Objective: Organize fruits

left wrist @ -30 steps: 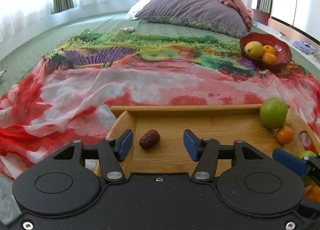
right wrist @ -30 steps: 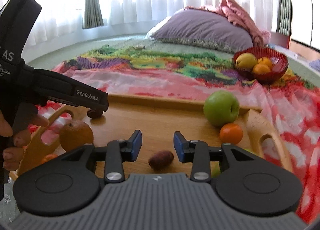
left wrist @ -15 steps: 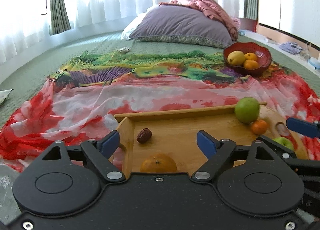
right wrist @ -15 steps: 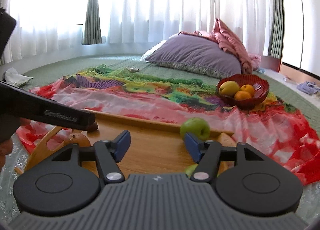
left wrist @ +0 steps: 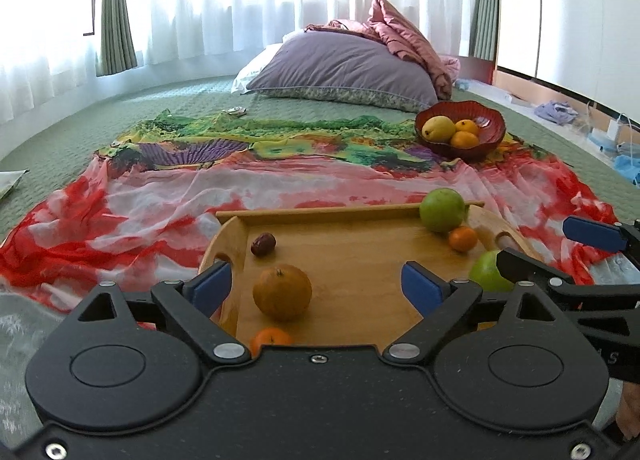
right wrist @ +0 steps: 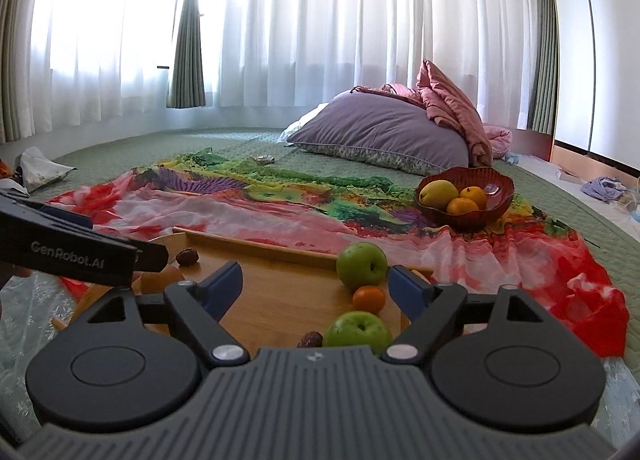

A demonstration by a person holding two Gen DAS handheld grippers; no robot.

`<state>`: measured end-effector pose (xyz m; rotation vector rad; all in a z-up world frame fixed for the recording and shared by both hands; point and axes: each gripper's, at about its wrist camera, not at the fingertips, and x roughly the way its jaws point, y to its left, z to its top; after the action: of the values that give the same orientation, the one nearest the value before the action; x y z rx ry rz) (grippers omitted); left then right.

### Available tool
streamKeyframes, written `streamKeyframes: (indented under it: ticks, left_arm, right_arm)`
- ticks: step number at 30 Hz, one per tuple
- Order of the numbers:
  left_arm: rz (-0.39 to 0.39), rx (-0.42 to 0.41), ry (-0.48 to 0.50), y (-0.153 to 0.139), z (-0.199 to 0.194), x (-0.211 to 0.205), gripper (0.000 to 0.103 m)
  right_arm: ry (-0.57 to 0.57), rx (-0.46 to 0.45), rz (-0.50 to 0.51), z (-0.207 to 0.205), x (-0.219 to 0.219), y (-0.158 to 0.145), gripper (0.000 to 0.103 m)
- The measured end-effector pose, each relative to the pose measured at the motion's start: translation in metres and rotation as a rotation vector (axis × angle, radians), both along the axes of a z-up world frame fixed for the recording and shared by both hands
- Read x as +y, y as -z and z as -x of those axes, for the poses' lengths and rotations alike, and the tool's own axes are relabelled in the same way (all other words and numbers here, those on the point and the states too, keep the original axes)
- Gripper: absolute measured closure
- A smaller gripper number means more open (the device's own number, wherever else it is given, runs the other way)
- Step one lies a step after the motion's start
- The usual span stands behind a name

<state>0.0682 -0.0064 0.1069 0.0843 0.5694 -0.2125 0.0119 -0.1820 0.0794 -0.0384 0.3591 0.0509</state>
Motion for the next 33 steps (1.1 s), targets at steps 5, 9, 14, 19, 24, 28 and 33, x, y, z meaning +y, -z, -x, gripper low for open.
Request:
streamKeyframes:
  ticks: [5,9,14,19,24,28,33]
  left_arm:
    - [0.002,0.000,-0.014,0.013,0.023,-0.001,0.009]
    - [0.023,0.024,-0.037,0.026,0.036,0.001,0.009]
    - [0.025,0.034,-0.062,0.044,0.049,0.003,0.005]
    - [0.021,0.069,-0.075,0.061,0.054,0.002,0.004]
    - [0.023,0.082,-0.084,0.075,0.058,0.004,0.002]
    - [-0.005,0.090,-0.091,0.087,0.058,0.003,0.001]
    - [-0.029,0.085,-0.103,0.095,0.056,0.002,0.000]
  right_arm:
    - [0.012,-0.004,-0.026,0.017,-0.004,0.007,0.013]
    - [0.031,-0.003,-0.049,0.030,-0.007,0.016,0.013]
    - [0.052,0.002,-0.051,0.043,-0.009,0.030,0.012]
    - [0.055,0.031,-0.063,0.051,-0.010,0.045,0.012]
    - [0.059,0.053,-0.058,0.058,-0.007,0.058,0.010]
    - [0.058,0.075,-0.051,0.062,-0.004,0.069,0.009]
    - [0.067,0.099,-0.035,0.063,-0.001,0.079,0.008]
